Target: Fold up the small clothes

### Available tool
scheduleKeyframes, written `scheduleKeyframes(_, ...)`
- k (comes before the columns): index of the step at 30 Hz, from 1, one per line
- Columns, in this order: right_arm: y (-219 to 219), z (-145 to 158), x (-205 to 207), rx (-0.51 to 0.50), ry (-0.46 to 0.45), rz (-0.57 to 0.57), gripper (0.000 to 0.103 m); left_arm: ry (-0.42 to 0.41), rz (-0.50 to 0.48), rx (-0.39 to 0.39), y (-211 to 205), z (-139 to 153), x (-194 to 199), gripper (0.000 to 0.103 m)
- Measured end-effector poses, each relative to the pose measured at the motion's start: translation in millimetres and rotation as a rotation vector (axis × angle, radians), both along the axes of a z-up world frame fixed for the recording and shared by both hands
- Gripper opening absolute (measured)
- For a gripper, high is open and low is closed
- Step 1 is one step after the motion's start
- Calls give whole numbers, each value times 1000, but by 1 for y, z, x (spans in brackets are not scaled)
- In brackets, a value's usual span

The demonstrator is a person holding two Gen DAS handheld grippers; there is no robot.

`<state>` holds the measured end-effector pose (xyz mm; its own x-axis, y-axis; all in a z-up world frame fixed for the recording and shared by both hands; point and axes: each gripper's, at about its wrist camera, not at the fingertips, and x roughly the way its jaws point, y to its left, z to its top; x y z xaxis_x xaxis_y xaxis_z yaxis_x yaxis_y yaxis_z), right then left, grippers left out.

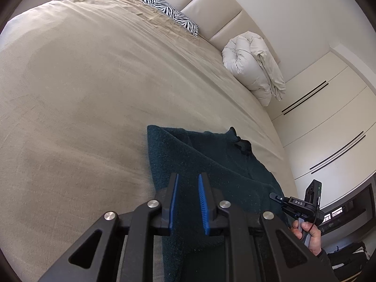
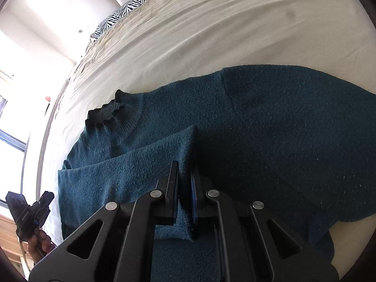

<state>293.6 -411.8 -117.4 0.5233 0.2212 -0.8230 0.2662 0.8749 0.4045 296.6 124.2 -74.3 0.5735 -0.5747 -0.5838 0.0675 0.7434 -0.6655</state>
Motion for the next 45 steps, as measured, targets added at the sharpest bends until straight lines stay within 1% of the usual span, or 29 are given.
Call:
scheduleKeyframes(4,-3,0,1,4,-1,-12,7,-2,-2,-16,1,-2,2,18)
scheduleKeyframes(8,-4,-3,2,12,5,-15,7,-16,-26,-45,-1,-2,4,16)
scheduleKeyframes(12,-4,-9,3,42,7,-13,7,-19,-36,-79,1,-1,16,16)
scheduleKeyframes(14,-5,-10,3,55,4,-12,7,1,-38,-77,2,-6,27,16)
scheduleKeyframes(16,-5,-10,3,52,3,-8,7,42,-48,-63,2,-16,39,16)
scheduleKeyframes(18,-5,-11,4,53,2,-9,7,88,-58,-34,0,-29,47,16)
scheduleKeyframes(19,-5,-11,4,53,1,-9,7,90,-62,-23,0,-33,48,15)
scheduleKeyframes(21,-5,-11,4,56,1,-11,7,73,-67,-28,1,-33,43,15)
scheduleKeyframes(24,-6,-12,3,64,-3,-17,7,73,-85,-30,0,-32,33,15)
scheduleKeyframes(28,-5,-13,1,65,-12,-25,7,64,-123,1,-6,-28,10,15)
scheduleKeyframes(32,-5,-13,-2,72,-17,-32,8,49,-136,-1,-7,-26,-15,15)
scheduleKeyframes(35,-6,-12,-4,75,-19,-33,8,39,-145,29,-10,-23,-32,15)
scheduleKeyframes(38,-9,-13,-6,101,-23,-52,9,30,-150,58,-16,-19,-45,16)
scheduleKeyframes(40,-12,-14,-10,132,-20,-70,10,26,-149,77,-16,-17,-52,17)
scheduleKeyframes(42,-16,-12,-16,154,-17,-82,11,19,-145,88,-16,-15,-59,24)
scheduleKeyframes(44,-21,-5,-28,150,-29,-90,19,13,-134,108,-17,-10,-66,26)
scheduleKeyframes(45,-25,-1,-38,152,-43,-97,22,2,-134,119,-19,-6,-70,33)
